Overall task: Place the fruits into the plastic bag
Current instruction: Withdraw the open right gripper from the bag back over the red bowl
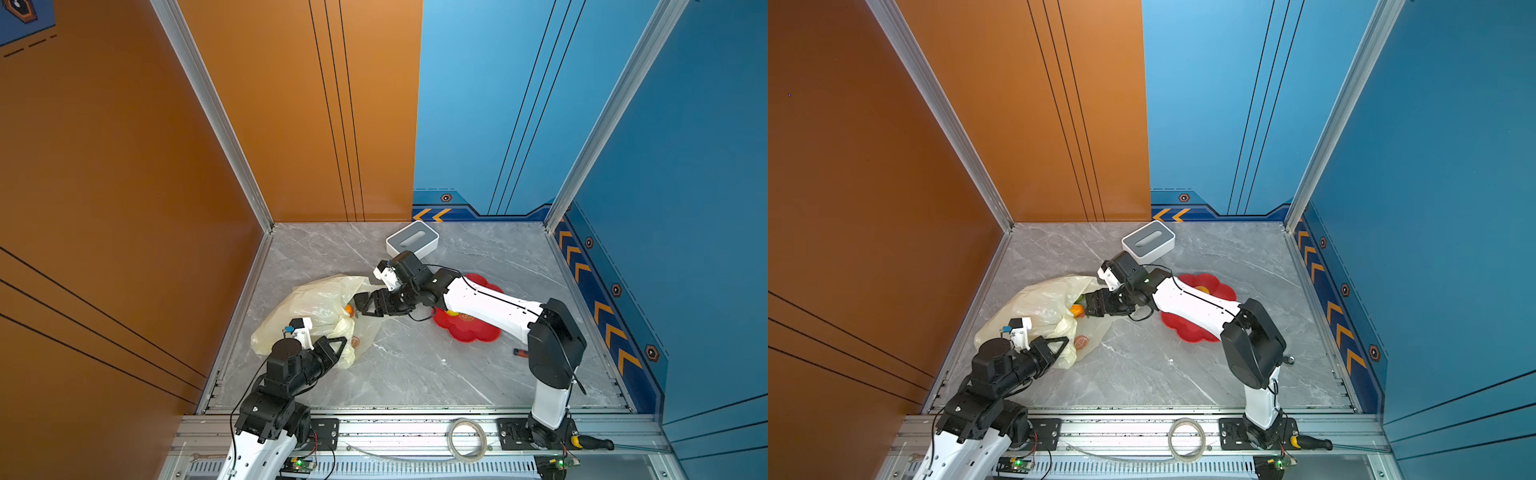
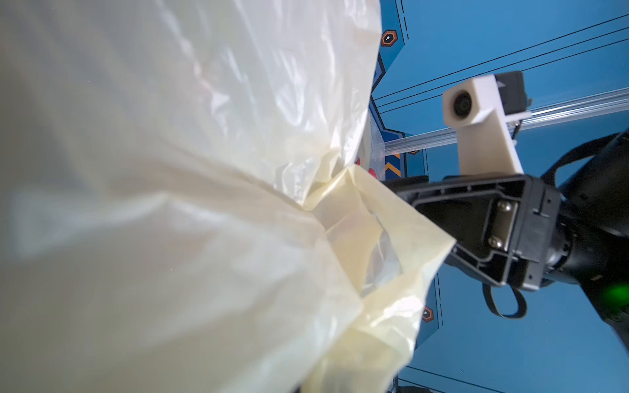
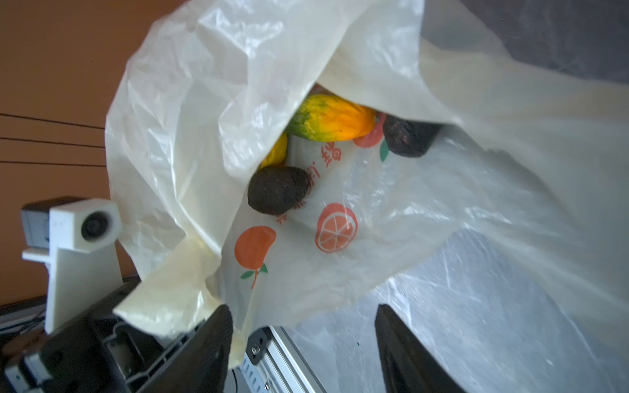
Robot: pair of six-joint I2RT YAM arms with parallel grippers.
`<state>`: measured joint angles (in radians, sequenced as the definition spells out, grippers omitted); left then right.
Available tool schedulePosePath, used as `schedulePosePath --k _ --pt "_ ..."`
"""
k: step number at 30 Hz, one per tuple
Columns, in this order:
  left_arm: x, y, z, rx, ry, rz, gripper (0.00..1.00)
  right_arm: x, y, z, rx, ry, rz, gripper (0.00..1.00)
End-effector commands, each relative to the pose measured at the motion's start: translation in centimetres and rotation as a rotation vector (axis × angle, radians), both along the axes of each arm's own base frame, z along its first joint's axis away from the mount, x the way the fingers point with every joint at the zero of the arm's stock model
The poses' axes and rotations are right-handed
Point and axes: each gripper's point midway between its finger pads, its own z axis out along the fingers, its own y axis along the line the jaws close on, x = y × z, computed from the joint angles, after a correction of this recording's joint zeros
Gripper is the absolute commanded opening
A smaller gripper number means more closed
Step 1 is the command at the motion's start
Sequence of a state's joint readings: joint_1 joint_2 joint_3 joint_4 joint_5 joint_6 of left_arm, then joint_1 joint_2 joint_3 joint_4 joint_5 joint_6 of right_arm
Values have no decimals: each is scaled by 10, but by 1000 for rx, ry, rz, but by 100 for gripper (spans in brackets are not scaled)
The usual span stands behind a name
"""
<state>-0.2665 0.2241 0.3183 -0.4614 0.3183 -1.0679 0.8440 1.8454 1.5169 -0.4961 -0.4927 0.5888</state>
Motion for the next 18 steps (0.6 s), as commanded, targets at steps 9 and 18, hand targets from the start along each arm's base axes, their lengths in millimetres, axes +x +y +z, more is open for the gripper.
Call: schedulePosePath --k 9,18 --pt "1 1 11 -6 -13 6 0 -33 -113 16 -386 -150 42 66" --pt "2 0 14 -11 -9 6 0 -23 -172 64 -520 -339 -57 68"
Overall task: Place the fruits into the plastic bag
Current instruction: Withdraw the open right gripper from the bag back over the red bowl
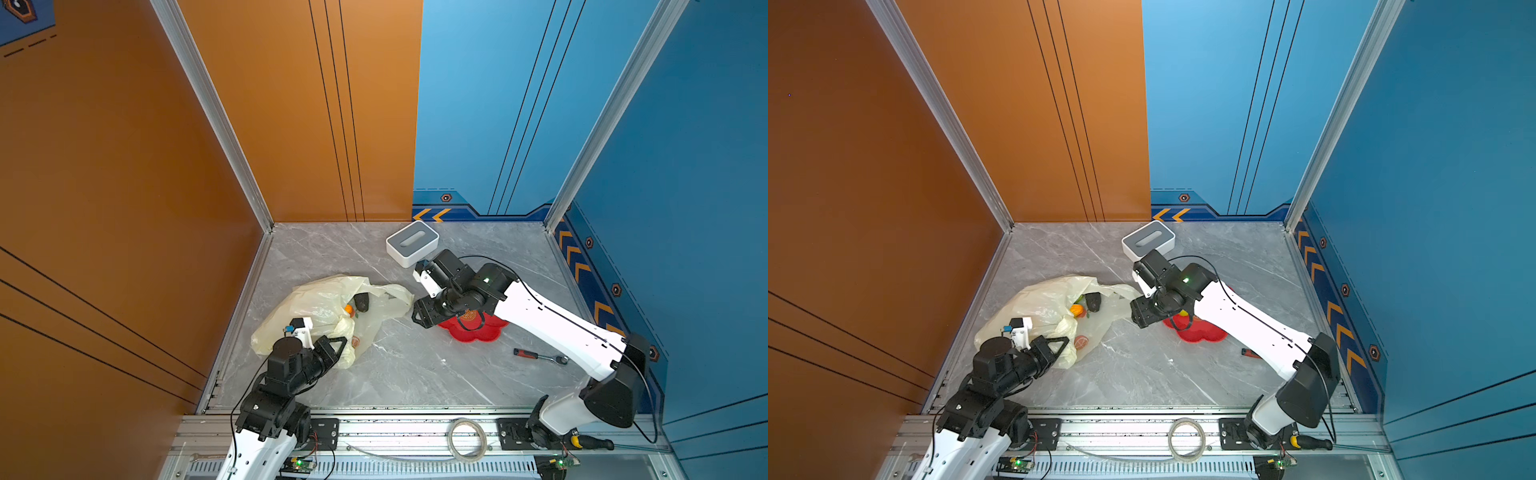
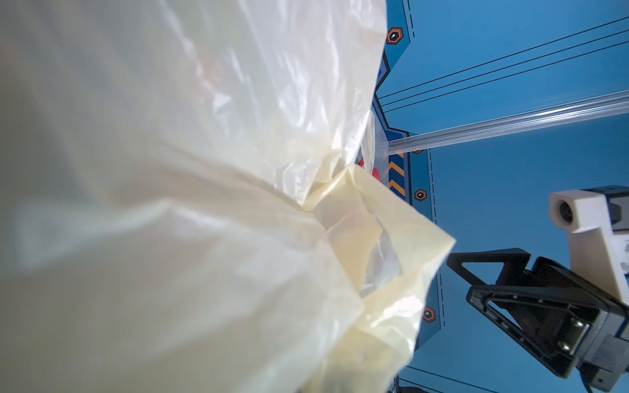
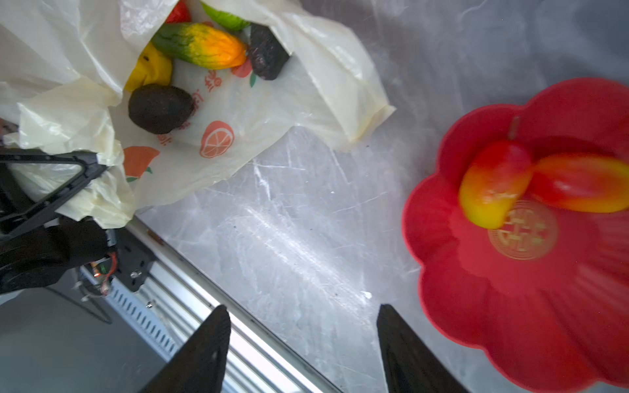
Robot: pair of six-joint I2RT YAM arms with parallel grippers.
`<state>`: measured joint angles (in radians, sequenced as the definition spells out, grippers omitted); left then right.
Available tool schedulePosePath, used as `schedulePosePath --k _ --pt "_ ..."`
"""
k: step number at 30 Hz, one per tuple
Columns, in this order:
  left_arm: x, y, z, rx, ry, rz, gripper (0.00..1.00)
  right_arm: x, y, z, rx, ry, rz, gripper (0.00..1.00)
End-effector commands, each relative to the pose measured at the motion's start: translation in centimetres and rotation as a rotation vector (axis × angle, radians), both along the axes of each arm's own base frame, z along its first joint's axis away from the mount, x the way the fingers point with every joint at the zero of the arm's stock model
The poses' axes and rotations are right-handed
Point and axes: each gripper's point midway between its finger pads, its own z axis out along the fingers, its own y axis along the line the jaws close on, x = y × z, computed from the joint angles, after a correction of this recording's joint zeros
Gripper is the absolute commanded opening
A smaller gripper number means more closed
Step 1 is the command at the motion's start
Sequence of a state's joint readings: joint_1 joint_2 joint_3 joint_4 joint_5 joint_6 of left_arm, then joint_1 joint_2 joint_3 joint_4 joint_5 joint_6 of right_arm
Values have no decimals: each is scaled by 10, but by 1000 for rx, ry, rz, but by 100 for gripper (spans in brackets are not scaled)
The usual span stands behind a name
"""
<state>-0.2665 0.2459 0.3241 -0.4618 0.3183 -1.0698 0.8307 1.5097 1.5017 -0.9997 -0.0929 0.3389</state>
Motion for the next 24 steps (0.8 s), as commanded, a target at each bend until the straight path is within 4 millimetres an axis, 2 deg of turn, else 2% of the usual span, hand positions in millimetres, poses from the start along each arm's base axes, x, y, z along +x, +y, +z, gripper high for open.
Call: schedulePosePath --k 1,11,12,14,20,24 --pt "1 1 17 -14 -28 6 0 5 -40 17 -123 -93 -42 68" --pt "2 1 14 -13 -23 11 0 24 -96 63 -108 -243 -209 70" --pt "3 1 14 -13 -23 12 0 31 -108 66 -106 -250 -258 70" --pt "3 1 13 -13 -24 12 0 37 -118 73 -81 -267 -311 73" --pt "5 0 10 -20 -26 12 0 55 -129 86 53 -261 -409 79" --pt "5 0 8 -28 -25 12 0 70 -130 79 108 -207 -439 80"
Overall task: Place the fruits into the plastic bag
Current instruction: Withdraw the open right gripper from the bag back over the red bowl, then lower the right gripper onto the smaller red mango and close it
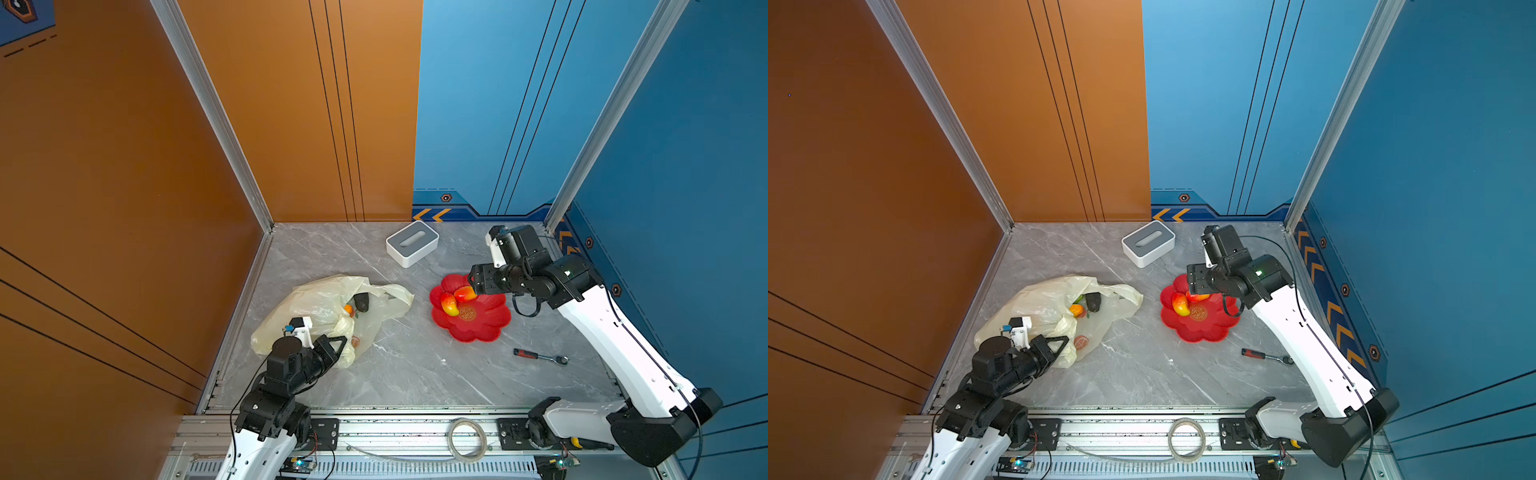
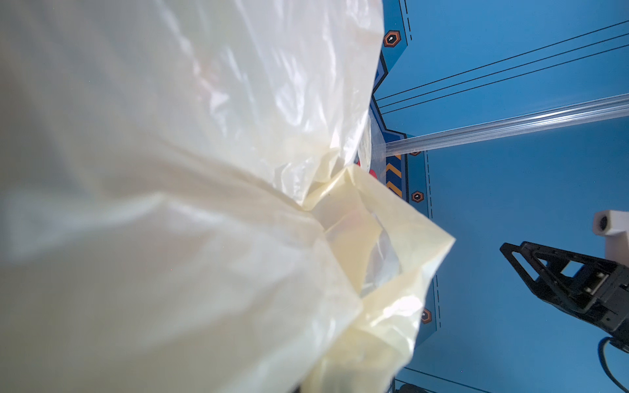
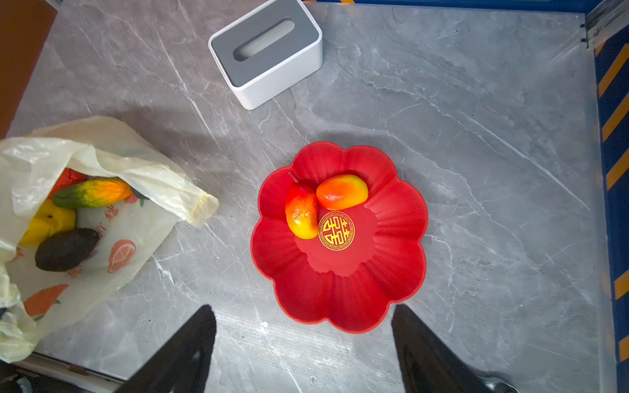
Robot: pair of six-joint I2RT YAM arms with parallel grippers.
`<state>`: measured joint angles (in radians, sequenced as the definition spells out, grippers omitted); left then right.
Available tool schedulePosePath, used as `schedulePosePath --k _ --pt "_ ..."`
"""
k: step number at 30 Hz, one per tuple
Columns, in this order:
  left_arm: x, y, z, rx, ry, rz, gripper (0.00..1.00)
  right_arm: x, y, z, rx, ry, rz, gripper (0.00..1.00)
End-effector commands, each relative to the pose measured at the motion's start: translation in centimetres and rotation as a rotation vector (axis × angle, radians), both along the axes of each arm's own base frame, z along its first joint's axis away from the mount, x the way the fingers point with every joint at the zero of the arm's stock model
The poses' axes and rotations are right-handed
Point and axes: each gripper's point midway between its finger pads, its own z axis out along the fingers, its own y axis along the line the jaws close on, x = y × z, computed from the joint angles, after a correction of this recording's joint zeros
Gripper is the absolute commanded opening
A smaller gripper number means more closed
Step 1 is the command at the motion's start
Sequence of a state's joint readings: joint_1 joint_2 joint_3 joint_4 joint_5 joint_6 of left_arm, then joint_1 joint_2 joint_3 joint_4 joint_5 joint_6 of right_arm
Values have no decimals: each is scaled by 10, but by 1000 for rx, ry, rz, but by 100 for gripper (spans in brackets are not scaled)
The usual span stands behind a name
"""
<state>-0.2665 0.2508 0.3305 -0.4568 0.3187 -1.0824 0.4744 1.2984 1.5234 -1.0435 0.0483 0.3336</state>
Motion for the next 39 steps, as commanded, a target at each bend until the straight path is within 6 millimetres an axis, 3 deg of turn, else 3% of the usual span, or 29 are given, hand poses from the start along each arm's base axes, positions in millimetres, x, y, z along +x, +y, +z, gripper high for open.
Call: schedulePosePath --k 1,9,15,28,39 --pt "4 0 5 -20 -25 8 0 13 10 4 105 20 -8 81" --pt "4 0 5 -26 -30 12 0 43 24 -32 175 131 -38 81" --pt "4 0 8 -26 -37 13 0 59 35 -69 180 225 -46 81" --pt "6 0 7 -28 -35 15 0 67 51 -141 165 395 -25 81" --pt "7 0 4 -29 -28 17 0 68 59 -188 114 487 -7 80"
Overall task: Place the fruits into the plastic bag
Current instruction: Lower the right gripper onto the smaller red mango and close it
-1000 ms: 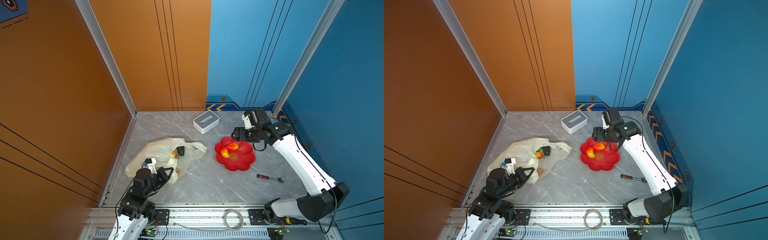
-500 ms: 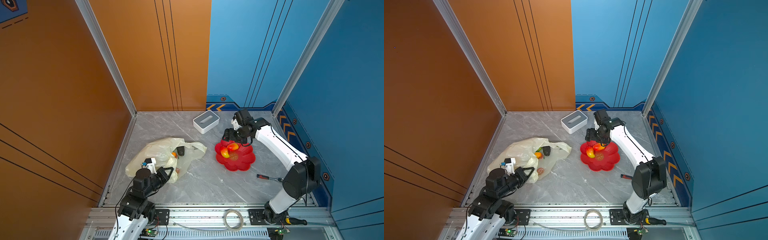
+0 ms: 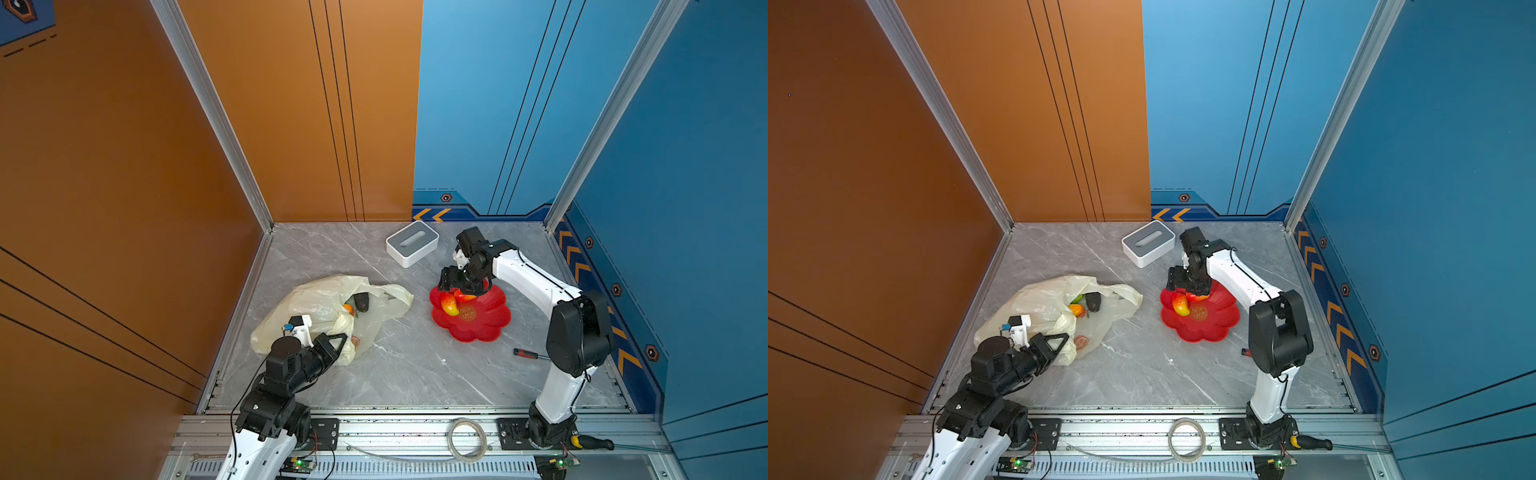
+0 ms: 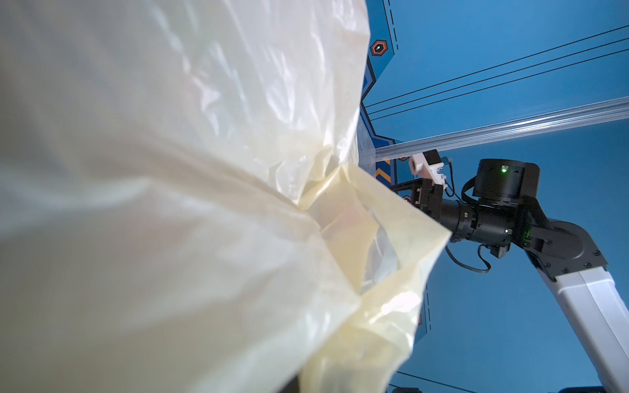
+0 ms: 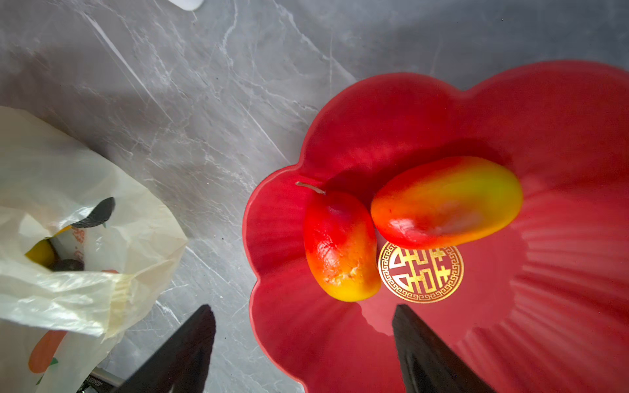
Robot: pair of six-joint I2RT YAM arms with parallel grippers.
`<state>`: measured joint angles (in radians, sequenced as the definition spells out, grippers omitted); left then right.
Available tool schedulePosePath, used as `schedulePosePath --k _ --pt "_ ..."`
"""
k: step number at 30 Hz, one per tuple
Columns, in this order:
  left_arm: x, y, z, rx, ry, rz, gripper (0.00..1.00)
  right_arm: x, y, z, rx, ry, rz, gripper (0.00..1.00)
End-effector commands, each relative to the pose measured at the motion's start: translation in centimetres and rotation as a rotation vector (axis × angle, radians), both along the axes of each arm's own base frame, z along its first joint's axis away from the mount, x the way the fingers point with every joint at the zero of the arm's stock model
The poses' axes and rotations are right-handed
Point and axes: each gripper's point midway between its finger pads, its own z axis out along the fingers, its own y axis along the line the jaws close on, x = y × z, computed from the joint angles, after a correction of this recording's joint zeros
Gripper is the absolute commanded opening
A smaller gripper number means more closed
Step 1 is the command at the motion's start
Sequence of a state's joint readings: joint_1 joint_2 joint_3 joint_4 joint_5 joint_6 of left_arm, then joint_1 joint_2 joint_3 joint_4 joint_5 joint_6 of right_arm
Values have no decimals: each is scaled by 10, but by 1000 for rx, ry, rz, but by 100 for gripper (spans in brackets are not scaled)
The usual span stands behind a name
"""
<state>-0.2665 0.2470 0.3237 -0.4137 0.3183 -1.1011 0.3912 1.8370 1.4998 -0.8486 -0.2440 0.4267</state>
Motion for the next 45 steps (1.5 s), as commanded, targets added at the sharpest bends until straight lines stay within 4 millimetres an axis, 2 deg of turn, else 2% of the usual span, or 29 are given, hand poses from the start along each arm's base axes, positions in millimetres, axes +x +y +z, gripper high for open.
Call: schedulePosePath --k 1,10,17,45 --pt "3 1 -3 -5 0 10 0 -3 6 -15 -6 28 23 80" --pt "3 1 -3 -2 3 8 0 -3 9 -41 -40 66 40 77" --pt "4 1 -3 2 6 7 0 -2 9 -53 -52 84 45 76" --pt "3 1 -5 1 10 9 0 -9 0 -84 -72 139 34 68"
